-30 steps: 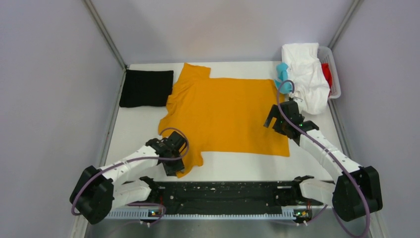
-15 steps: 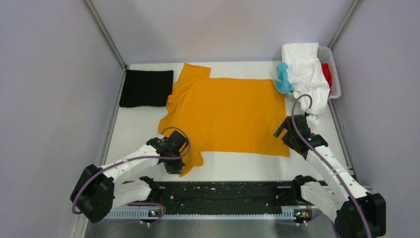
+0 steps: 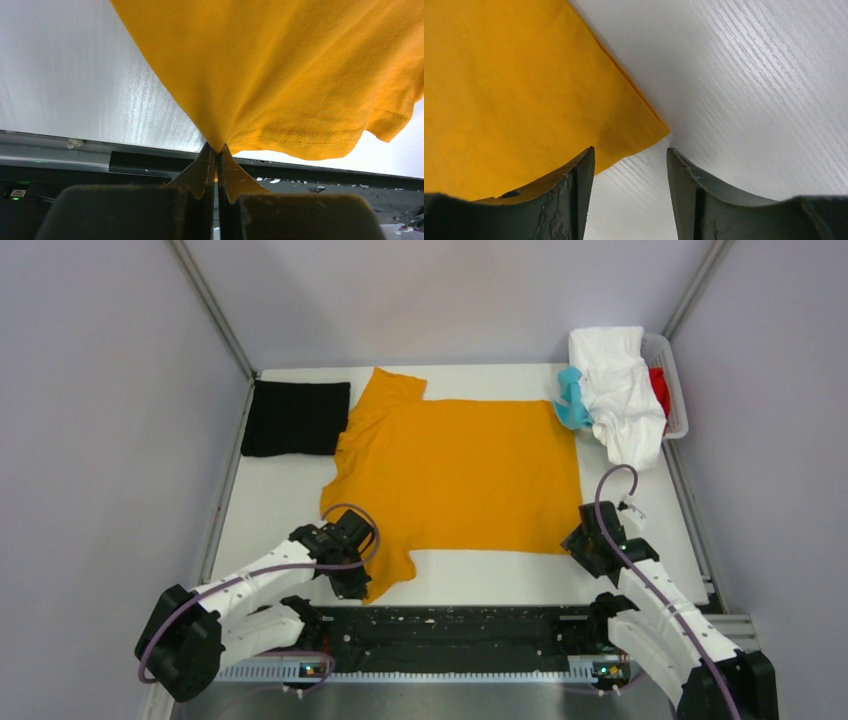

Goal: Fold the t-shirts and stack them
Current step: Grab the side of the flattened tshirt closest away from the robot with both arms, then fold the flattened tshirt in 1/3 of the way

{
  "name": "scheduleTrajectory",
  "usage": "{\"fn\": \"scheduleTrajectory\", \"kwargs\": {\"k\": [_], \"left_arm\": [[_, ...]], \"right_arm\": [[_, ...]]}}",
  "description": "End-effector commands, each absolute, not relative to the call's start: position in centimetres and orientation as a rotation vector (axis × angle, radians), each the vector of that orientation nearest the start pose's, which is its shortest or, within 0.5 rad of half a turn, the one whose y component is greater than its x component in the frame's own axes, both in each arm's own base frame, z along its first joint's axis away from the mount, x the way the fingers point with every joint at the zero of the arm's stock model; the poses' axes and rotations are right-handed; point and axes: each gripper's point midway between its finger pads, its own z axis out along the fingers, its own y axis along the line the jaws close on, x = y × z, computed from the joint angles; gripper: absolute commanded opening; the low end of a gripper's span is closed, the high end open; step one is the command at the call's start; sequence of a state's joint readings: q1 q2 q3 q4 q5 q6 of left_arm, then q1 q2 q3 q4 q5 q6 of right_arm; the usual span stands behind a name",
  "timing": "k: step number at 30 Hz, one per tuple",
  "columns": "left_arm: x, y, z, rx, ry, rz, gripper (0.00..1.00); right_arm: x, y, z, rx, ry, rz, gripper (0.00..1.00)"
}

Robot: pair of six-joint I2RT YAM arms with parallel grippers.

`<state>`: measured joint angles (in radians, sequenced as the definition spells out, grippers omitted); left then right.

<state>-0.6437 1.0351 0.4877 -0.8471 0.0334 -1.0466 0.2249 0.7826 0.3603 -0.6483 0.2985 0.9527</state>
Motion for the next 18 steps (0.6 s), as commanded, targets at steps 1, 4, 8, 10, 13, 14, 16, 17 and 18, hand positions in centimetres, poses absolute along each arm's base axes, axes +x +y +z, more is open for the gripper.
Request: {"fn": "scheduleTrajectory", "kwargs": {"k": [1, 4, 8, 10, 13, 14, 16, 17, 18], "left_arm": [[8.8, -12.1, 1.9, -0.621, 2.997, -0.222, 0.0], [8.4, -11.9, 2.0, -0.629, 3.006, -0.214, 0.0], [7.6, -11.9, 2.4, -0.662, 3.021, -0.233, 0.0], [7.2, -11.9, 2.5, -0.678, 3.021, -0.255, 0.0], [6.8, -12.0, 2.6, -0.71, 3.012, -0.293, 0.0], [6.7, -12.1, 2.6, -0.719, 3.011, -0.307, 0.0], [6.4, -12.4, 2.8, -0.727, 3.016, -0.342, 0.0], [6.2, -12.5, 2.9, -0.733, 3.02, -0.353, 0.0], [6.1, -12.6, 3.1, -0.734, 3.019, -0.37, 0.0]], "right_arm": [[19.4, 2.1, 2.3, 1.049, 2.284, 0.078, 0.49], [19.3, 1.7, 2.3, 1.052, 2.285, 0.043, 0.21], [18.7, 0.5, 2.8, 1.072, 2.258, -0.034, 0.0], [18.4, 0.0, 3.0, 1.088, 2.241, -0.06, 0.0], [18.3, 0.2, 3.0, 1.101, 2.235, -0.034, 0.0], [18.2, 0.3, 3.2, 1.102, 2.235, -0.026, 0.0], [18.0, 0.4, 3.5, 1.105, 2.234, -0.015, 0.0], [18.0, 0.6, 3.7, 1.102, 2.232, 0.004, 0.0], [18.1, 0.6, 3.8, 1.1, 2.229, 0.012, 0.0]]}}
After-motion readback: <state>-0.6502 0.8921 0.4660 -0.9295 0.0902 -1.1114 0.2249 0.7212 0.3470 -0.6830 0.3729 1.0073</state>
